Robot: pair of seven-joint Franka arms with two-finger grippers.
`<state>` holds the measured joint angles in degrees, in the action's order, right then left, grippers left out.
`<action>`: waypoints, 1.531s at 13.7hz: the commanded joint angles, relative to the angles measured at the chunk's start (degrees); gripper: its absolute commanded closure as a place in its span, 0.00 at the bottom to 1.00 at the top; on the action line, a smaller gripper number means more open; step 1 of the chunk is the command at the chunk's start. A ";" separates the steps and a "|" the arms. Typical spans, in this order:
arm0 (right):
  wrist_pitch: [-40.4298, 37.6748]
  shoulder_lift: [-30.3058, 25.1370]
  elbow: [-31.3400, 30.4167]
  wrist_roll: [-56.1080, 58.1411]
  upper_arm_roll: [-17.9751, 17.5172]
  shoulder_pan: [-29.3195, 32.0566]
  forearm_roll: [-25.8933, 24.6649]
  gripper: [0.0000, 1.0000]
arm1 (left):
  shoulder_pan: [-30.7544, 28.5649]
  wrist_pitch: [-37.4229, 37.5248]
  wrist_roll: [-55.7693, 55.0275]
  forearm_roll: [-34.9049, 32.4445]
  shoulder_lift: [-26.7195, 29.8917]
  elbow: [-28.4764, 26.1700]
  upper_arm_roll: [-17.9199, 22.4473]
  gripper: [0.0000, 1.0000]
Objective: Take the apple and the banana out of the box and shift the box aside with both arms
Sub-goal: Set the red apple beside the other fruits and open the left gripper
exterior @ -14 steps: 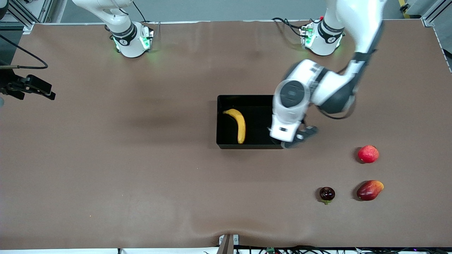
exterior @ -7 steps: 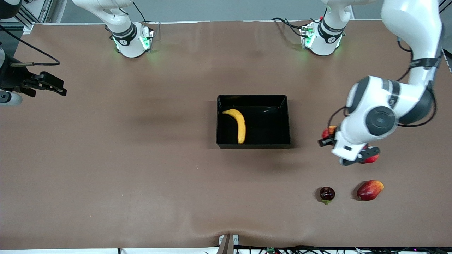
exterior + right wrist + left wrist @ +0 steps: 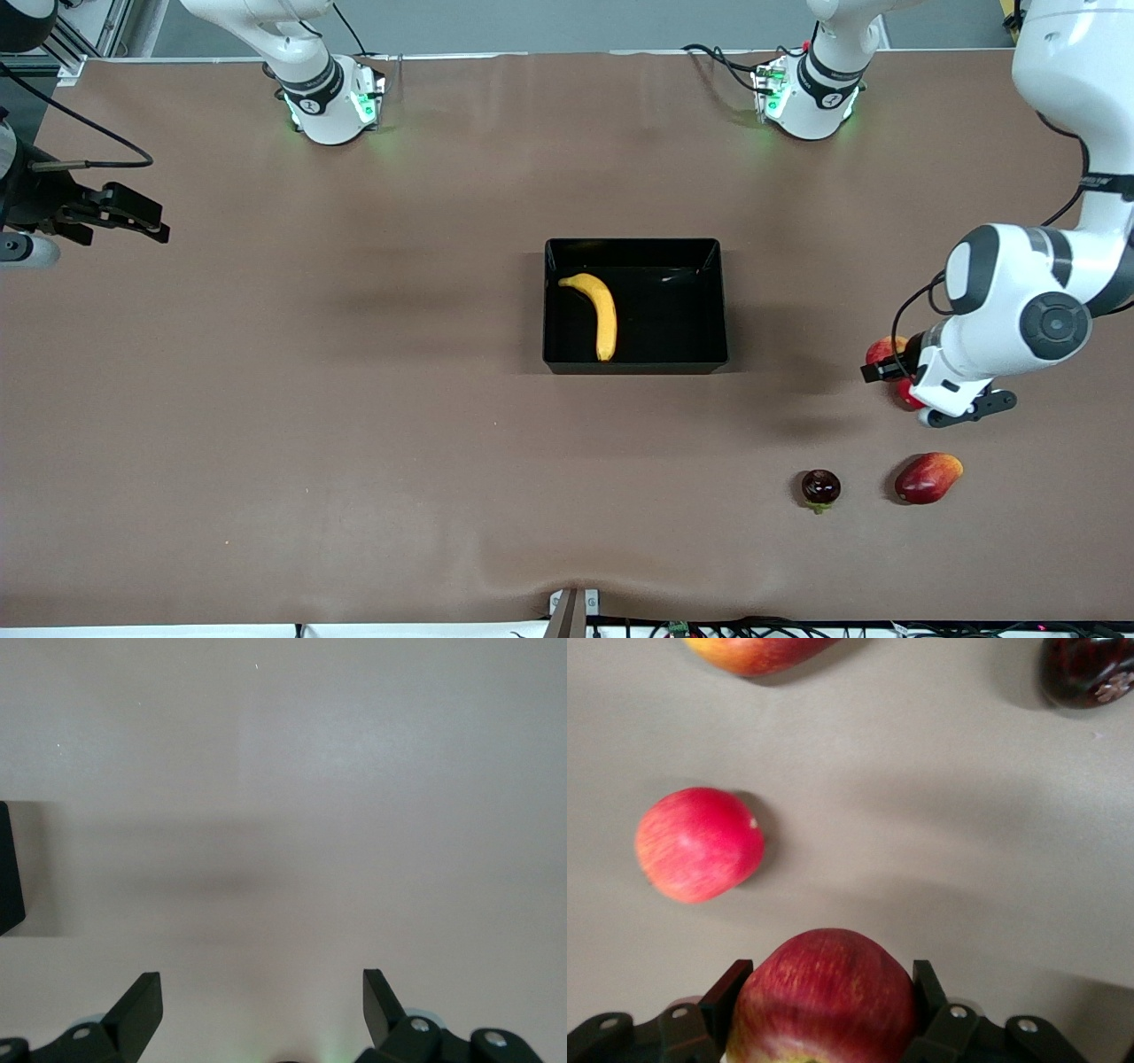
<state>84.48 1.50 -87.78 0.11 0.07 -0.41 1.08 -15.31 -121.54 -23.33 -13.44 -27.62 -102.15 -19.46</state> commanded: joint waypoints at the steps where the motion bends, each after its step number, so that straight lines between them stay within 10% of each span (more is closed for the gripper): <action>1: 0.42 -0.63 -0.90 -0.11 -0.07 0.58 -0.20 0.00 | -0.42 -4.38 -0.05 -4.39 -1.64 -0.33 -0.06 1.00; 9: -0.37 -0.27 -0.90 -0.11 0.01 0.41 -0.28 0.00 | 0.54 -8.09 -1.10 -5.11 -9.72 8.89 -0.14 1.00; 21: 1.21 -0.19 -0.73 -0.11 0.01 0.41 -0.28 0.00 | 7.40 -12.23 -8.66 -6.24 -12.91 4.95 -0.06 1.00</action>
<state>85.48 1.82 -88.27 0.13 0.38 -0.33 1.08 -8.17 -132.93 -30.21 -17.87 -41.76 -95.60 -19.74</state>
